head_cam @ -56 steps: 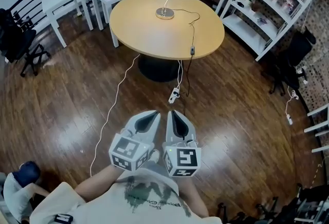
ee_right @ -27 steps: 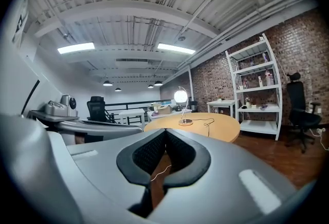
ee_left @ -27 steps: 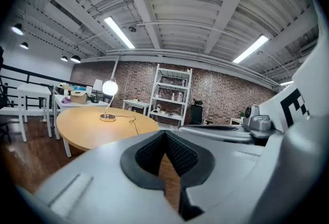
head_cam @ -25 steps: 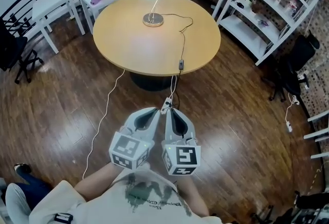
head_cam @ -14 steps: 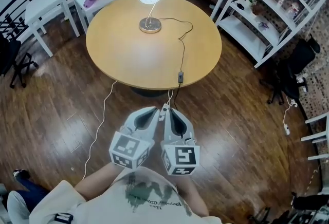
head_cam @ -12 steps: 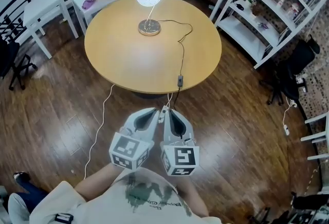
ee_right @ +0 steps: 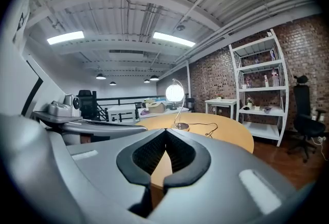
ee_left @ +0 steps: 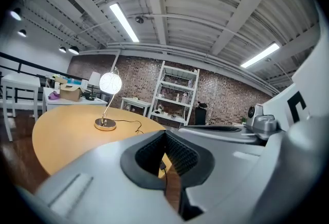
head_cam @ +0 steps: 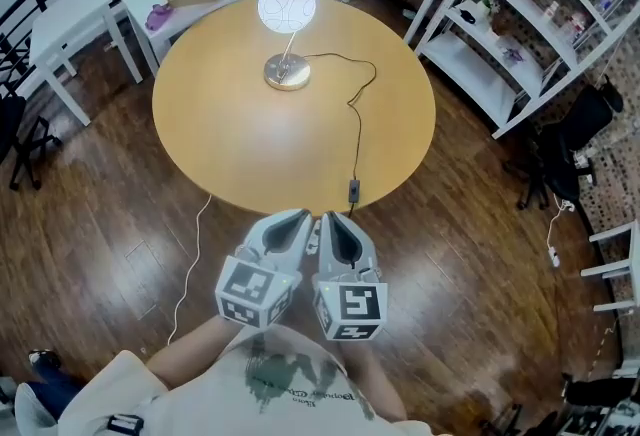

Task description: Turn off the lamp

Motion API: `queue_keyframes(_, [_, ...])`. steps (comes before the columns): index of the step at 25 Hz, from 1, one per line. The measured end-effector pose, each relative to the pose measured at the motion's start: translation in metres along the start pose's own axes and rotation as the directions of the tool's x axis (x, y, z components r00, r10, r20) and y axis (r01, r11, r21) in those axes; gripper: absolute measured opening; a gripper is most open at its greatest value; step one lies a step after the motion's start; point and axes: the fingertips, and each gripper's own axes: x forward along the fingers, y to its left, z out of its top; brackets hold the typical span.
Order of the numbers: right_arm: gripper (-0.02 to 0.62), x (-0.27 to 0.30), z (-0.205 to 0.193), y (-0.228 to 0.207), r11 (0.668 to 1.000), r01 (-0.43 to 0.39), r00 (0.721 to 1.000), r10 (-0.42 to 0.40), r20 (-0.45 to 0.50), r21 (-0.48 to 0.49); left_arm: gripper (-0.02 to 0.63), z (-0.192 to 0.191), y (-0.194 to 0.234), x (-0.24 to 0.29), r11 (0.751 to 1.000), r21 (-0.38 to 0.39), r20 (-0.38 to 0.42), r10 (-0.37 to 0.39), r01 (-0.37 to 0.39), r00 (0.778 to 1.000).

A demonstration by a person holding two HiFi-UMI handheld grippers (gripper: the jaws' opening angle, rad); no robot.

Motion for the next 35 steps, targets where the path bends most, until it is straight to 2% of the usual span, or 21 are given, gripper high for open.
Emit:
queue_keyframes(11, [0.000,0.056,0.004,-0.013,0.999,0.048,0.999,-0.048,-0.017,-0.009,-0.006,0.007,0.038,0.043,0.999,-0.003,-0.013,-0.045,0.045,0.999])
queue_keyframes(22, [0.000,0.081,-0.033,-0.043,0.993,0.116,0.990,-0.116,-0.086,0.003,-0.006,-0.009,0.049,0.063,0.997,-0.029,-0.056,-0.078,0.076,0.995])
queue_keyframes(35, [0.000,0.103,-0.080,-0.100,0.985,0.171,0.969,-0.169,-0.183,-0.005,-0.006,-0.012,0.057,0.099,0.998,-0.028,-0.088,-0.054,0.052,0.995])
